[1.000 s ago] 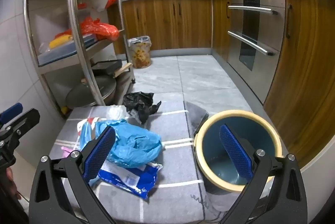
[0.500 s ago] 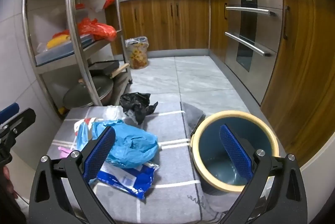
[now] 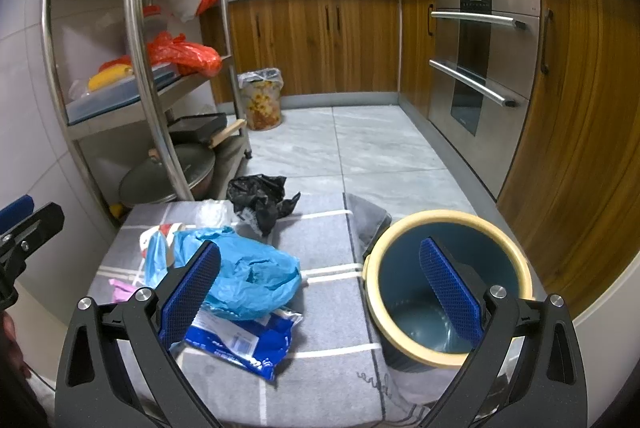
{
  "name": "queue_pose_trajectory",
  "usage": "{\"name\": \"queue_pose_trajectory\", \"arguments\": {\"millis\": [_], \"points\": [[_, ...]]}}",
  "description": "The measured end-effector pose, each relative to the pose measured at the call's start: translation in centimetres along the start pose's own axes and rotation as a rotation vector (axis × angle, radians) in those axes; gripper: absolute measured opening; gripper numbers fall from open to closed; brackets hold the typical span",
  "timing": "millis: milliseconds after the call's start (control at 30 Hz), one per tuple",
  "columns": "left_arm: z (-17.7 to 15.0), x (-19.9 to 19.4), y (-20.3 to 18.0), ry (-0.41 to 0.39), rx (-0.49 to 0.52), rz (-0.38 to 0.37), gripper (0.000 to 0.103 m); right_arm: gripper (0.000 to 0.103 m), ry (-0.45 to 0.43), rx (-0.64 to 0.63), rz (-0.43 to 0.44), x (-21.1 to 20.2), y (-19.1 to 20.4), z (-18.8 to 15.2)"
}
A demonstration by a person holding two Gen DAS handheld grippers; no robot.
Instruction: Collect trash
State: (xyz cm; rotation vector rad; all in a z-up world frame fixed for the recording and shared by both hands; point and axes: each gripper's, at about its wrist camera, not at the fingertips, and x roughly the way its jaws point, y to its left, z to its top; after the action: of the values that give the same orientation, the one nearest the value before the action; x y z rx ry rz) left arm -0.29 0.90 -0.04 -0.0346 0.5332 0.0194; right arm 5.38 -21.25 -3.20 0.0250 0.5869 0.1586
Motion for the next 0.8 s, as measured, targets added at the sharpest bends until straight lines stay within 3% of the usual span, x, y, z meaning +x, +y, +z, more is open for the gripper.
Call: {"name": "queue_pose_trajectory", "arguments": {"millis": [800], "points": [[0.01, 0.06, 0.16, 0.001, -0.003, 0.006, 0.098, 0.099, 0.001, -0.005, -0.004, 0.0, -0.07, -0.04]]}}
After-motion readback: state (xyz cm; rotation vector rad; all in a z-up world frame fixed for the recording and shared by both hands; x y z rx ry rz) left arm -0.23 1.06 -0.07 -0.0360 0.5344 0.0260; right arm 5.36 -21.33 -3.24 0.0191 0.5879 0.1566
